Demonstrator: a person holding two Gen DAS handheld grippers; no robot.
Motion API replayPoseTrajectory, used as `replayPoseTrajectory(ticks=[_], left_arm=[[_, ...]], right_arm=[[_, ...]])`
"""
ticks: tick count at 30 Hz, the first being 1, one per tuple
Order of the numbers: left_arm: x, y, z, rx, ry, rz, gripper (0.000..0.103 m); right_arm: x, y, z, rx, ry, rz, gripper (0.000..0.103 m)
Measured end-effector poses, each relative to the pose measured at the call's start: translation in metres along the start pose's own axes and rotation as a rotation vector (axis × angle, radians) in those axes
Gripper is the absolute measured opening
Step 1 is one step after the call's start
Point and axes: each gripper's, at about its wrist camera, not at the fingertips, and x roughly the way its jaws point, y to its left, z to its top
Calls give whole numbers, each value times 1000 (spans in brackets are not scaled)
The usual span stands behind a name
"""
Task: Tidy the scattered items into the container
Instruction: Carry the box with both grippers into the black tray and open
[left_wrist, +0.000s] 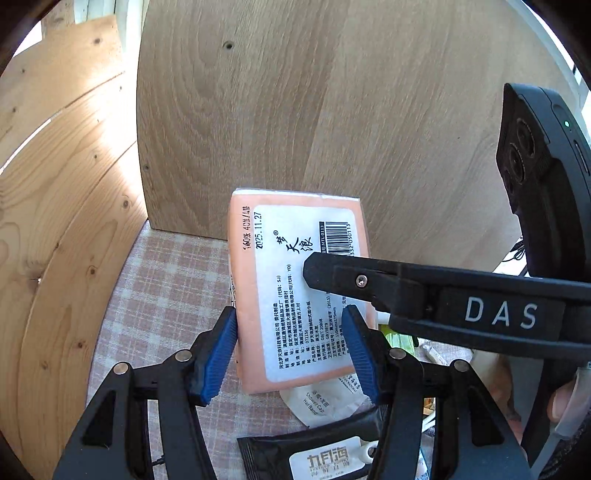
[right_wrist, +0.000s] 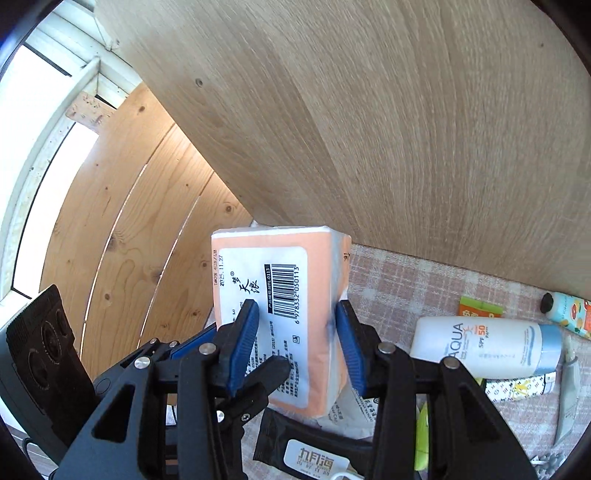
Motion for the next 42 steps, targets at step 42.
replayPoseTrajectory(ticks=[42], left_arm=[[-79, -551, -145, 571, 43, -432, 46]], right_arm=[[-557, -361, -303, 525, -490, -564, 43]])
